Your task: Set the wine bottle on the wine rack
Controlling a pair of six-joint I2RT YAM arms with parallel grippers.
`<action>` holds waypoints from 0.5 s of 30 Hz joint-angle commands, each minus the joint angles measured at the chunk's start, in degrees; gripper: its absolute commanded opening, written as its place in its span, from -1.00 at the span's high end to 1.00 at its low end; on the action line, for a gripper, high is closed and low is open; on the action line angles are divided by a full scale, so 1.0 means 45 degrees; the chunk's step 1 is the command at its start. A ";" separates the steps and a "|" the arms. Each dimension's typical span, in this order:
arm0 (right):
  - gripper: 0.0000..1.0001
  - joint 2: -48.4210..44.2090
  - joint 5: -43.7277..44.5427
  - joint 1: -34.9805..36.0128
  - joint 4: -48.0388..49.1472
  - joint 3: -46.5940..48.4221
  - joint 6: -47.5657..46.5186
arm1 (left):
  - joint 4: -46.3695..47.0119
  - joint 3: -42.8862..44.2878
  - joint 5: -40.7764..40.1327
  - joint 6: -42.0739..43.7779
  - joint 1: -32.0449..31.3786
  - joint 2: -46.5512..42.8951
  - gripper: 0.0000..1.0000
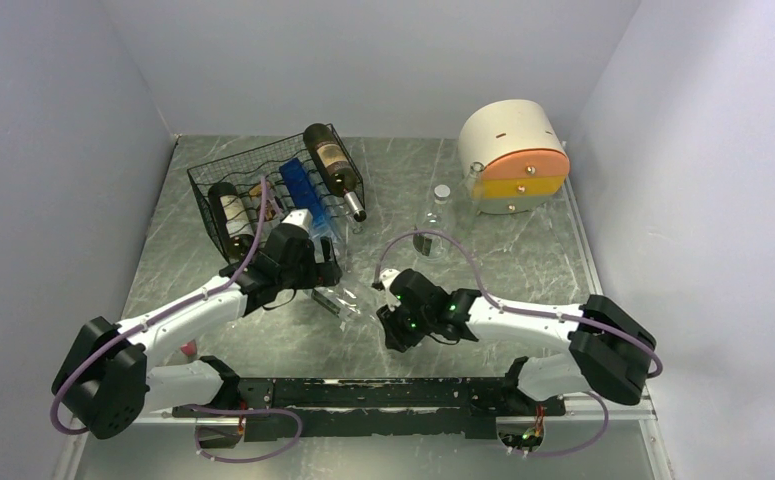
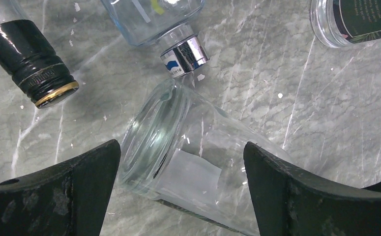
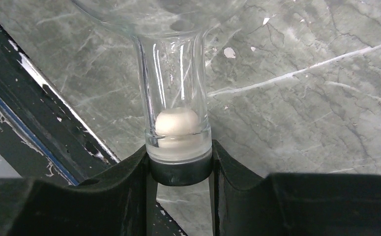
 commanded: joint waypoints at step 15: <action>0.01 0.2622 0.0481 -0.0034 0.0532 0.2101 -0.1260 | -0.0389 -0.0248 0.0465 -0.0102 0.0081 0.0388 -0.90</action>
